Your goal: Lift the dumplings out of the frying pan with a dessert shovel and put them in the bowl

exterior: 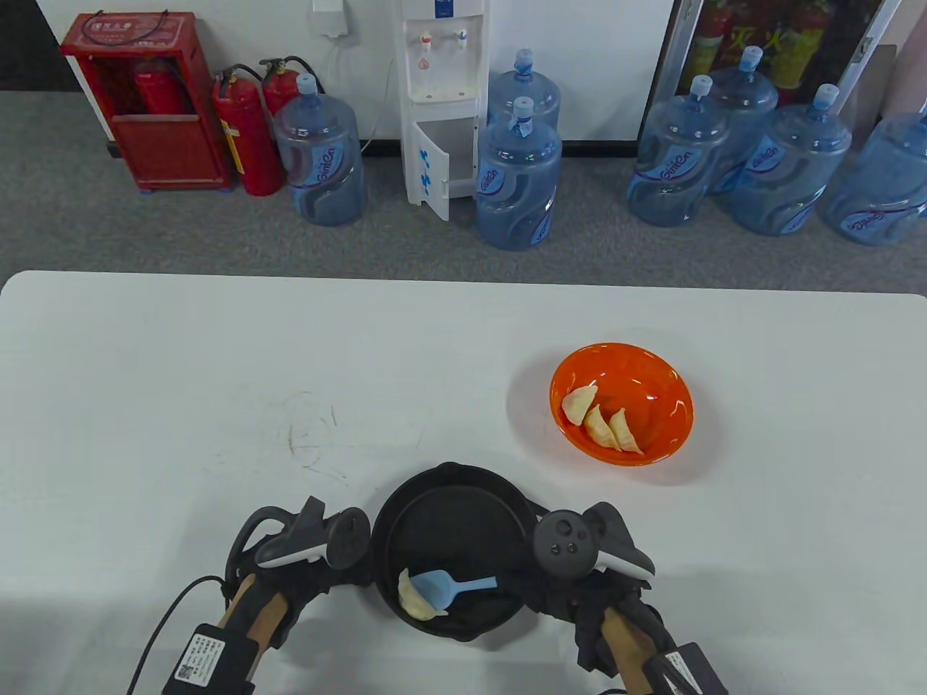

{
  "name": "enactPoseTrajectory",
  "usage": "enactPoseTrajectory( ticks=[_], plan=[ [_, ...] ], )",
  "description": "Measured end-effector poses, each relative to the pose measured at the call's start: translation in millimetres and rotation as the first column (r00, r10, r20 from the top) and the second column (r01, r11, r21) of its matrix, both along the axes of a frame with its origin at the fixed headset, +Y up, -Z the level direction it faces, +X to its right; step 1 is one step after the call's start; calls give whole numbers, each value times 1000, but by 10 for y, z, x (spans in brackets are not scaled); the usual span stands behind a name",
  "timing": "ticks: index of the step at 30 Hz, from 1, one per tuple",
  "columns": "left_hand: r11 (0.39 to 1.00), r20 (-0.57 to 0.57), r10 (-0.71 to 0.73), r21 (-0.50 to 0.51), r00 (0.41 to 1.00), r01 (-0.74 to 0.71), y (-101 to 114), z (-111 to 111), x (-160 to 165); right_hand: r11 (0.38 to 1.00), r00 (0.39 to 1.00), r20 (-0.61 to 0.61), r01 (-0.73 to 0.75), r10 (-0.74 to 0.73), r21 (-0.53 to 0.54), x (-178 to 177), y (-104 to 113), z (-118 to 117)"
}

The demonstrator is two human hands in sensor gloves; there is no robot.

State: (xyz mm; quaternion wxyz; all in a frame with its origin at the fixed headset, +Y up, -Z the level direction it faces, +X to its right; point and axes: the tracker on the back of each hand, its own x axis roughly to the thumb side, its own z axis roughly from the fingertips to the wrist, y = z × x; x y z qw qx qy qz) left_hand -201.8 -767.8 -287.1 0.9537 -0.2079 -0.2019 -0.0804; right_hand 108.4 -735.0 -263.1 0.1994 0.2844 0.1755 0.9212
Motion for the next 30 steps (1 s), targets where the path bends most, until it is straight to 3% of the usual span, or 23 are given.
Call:
enactPoseTrajectory(
  ticks=[8, 16, 30],
  plan=[
    [1000, 1, 1, 0, 1000, -1, -2, 0, -2, 993, 997, 24, 73, -71, -94, 104, -67, -65],
    [1000, 3, 3, 0, 1000, -2, -2, 2, -3, 979, 984, 87, 167, -158, -116, 266, -60, -132],
    [1000, 4, 3, -4, 1000, -3, -1, 2, -4, 923, 886, 284, 384, -366, -7, 666, 97, -201]
  ],
)
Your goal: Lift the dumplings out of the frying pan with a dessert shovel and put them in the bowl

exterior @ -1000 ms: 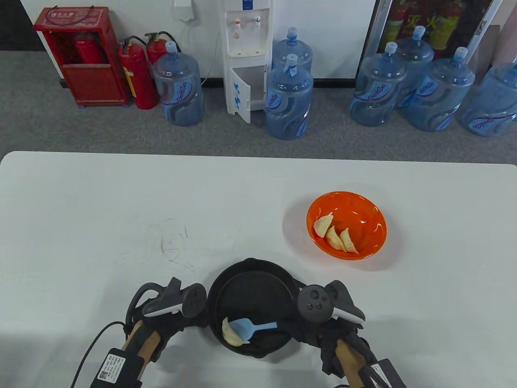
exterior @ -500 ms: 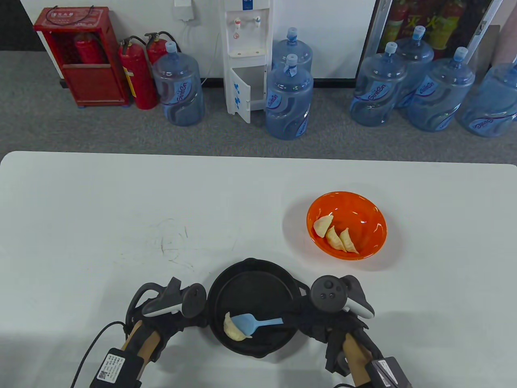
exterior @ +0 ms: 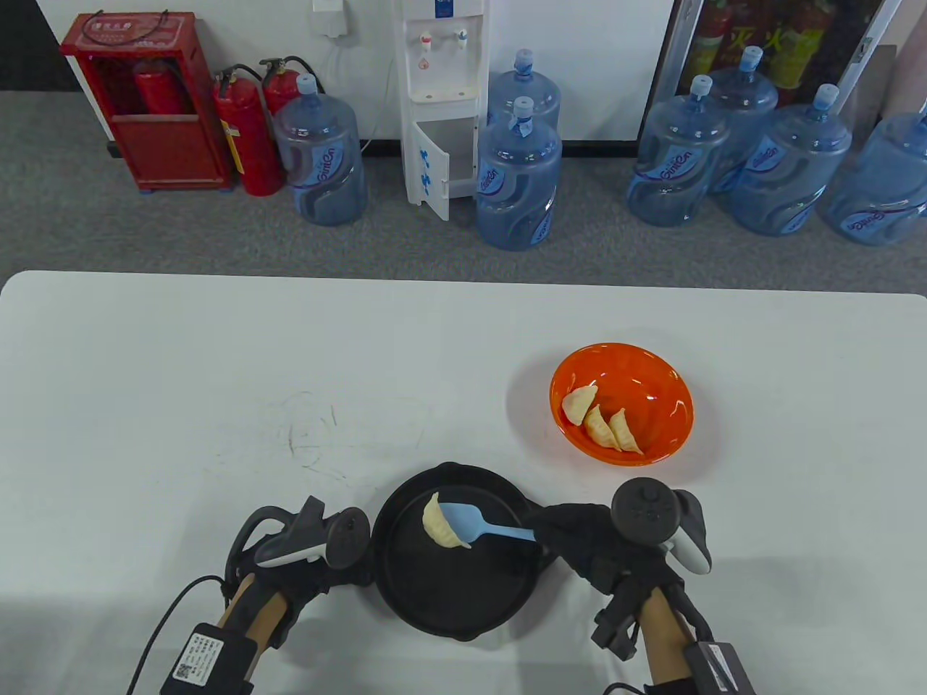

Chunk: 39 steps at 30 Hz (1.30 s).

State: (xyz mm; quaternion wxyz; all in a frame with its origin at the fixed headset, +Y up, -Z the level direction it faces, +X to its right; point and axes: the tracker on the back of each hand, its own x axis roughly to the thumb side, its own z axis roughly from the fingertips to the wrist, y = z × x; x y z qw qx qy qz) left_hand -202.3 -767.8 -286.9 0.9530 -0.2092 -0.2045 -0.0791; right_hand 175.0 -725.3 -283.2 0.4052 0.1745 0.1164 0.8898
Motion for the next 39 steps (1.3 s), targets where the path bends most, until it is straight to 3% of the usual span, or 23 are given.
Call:
enactPoseTrajectory(
  ticks=[9, 20, 31, 39],
  plan=[
    [1000, 1, 0, -6, 1000, 0, 1, -4, 0, 996, 967, 239, 80, -88, 41, 330, 178, -67],
    [1000, 3, 3, -9, 1000, -3, 0, -10, -4, 996, 851, 517, 60, -88, 70, 768, 379, -273],
    [1000, 0, 11, -18, 1000, -11, -4, -9, -9, 996, 706, 702, -72, 93, -59, 1068, 256, -460],
    [1000, -2, 14, -17, 1000, -14, -2, -17, -15, 986, 670, 723, -109, 169, -130, 1140, 148, -555]
  ],
)
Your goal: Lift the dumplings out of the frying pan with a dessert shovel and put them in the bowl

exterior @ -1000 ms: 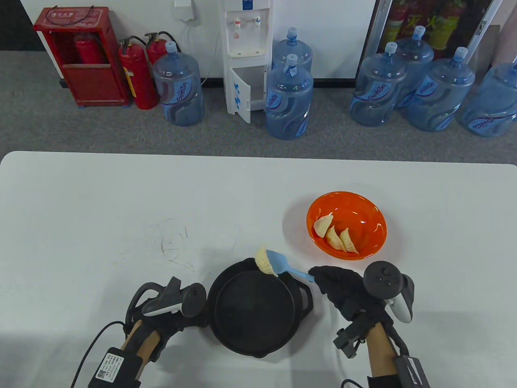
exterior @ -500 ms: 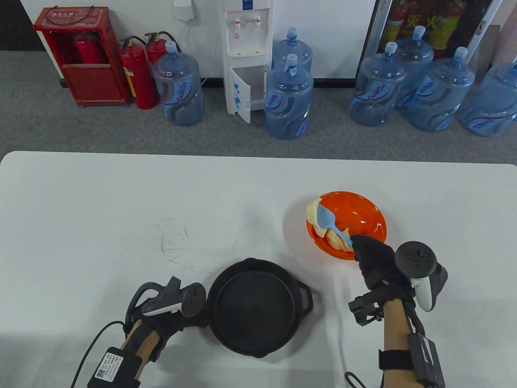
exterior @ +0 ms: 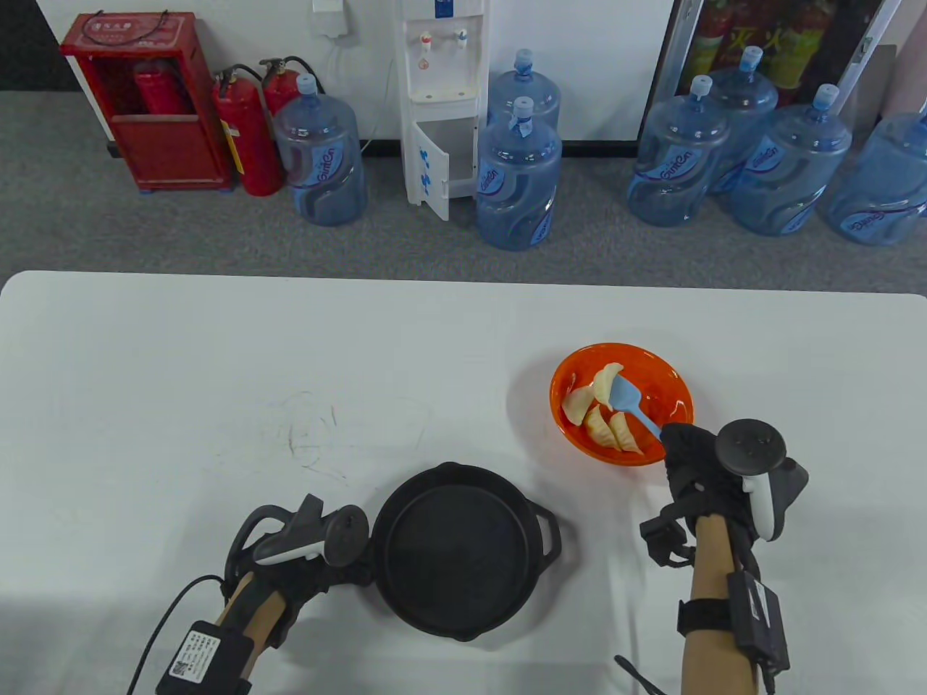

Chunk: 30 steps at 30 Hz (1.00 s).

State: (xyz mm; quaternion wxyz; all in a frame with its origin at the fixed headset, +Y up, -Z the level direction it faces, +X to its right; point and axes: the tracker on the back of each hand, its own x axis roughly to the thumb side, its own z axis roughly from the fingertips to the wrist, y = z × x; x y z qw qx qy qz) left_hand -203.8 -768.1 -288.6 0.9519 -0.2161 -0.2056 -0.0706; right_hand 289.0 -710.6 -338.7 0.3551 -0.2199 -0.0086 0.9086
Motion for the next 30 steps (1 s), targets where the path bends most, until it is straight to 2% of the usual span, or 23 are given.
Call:
enactPoseTrajectory(
  ticks=[10, 15, 22, 30],
  plan=[
    [1000, -2, 2, -1, 1000, -2, 1, -6, -4, 967, 969, -9, -248, 248, -62, -71, 36, -144],
    [1000, -3, 3, -2, 1000, -3, 1, -7, -5, 940, 942, -36, -336, 334, -52, -187, 91, -213],
    [1000, -4, 2, -4, 1000, -2, 1, -8, -6, 865, 865, -75, -499, 496, -44, -418, 174, -304],
    [1000, -6, 1, -6, 1000, -1, 1, -9, -6, 852, 854, -71, -520, 516, -64, -469, 180, -369]
  ],
)
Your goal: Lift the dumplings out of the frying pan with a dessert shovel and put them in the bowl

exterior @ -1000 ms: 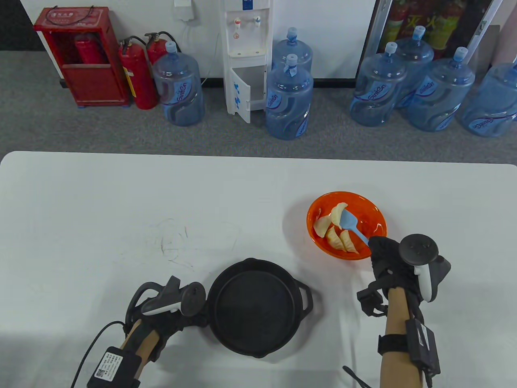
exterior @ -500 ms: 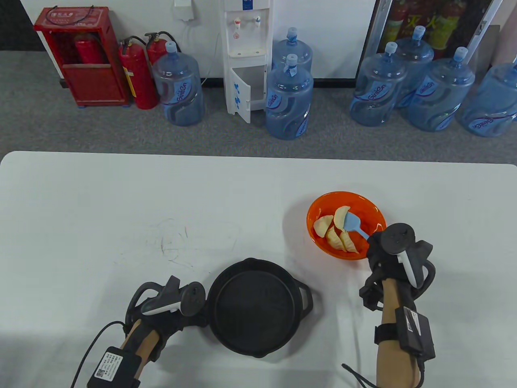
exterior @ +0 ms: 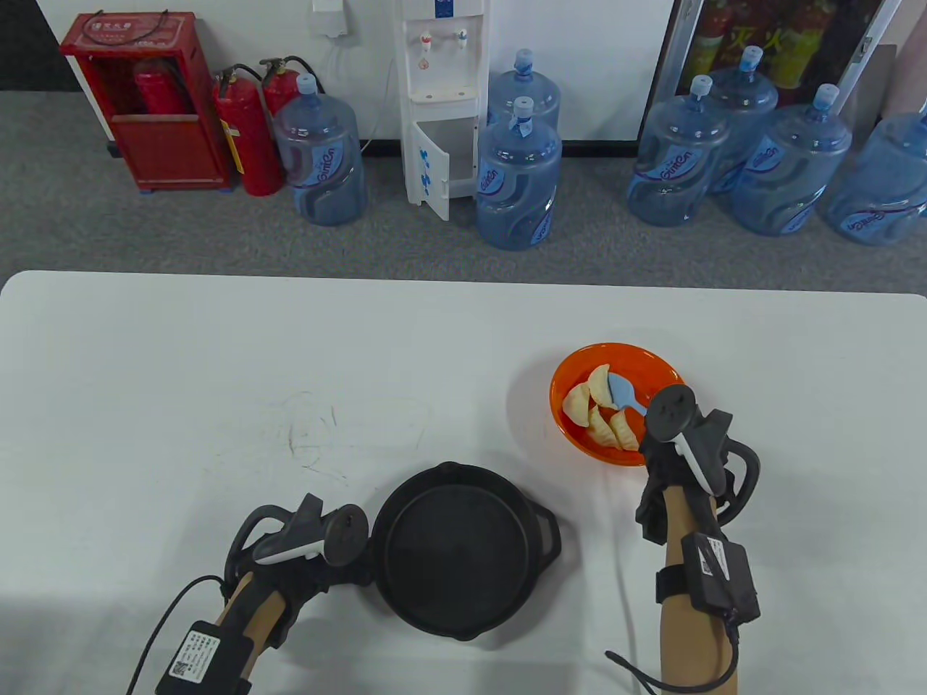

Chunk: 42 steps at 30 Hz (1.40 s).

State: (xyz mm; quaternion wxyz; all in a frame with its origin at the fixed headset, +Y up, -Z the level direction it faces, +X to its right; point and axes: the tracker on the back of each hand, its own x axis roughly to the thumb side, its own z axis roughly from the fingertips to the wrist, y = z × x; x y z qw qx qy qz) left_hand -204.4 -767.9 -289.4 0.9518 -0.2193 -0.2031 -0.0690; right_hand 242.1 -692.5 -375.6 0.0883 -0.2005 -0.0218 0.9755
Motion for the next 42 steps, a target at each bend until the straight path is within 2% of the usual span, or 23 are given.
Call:
enactPoseTrajectory(
  ticks=[8, 15, 24, 27, 32, 37, 42],
  plan=[
    [1000, -1, 0, -1, 1000, 0, 0, 0, 0, 998, 998, -5, -65, 65, 9, -15, 12, 5],
    [1000, -3, -2, -6, 1000, 2, 0, 0, 1, 985, 988, 2, -157, 158, 64, 12, 92, 115],
    [1000, -6, -5, -8, 1000, 5, 1, -2, 1, 973, 987, 5, -158, 160, 171, 103, 232, 317],
    [1000, -6, -5, -8, 1000, 5, 1, -2, 1, 972, 995, -22, -95, 102, 217, 103, 315, 417],
    [1000, -6, -5, -8, 1000, 5, 1, -2, 1, 961, 988, -150, 75, -35, 268, 25, 461, 649],
    [1000, -6, -11, -8, 1000, 11, 3, 1, 3, 937, 929, -317, 270, -193, 221, -142, 479, 948],
    [1000, -10, -15, -8, 1000, 15, 3, 5, 6, 932, 876, -417, 330, -242, 152, -356, 330, 1164]
  ],
)
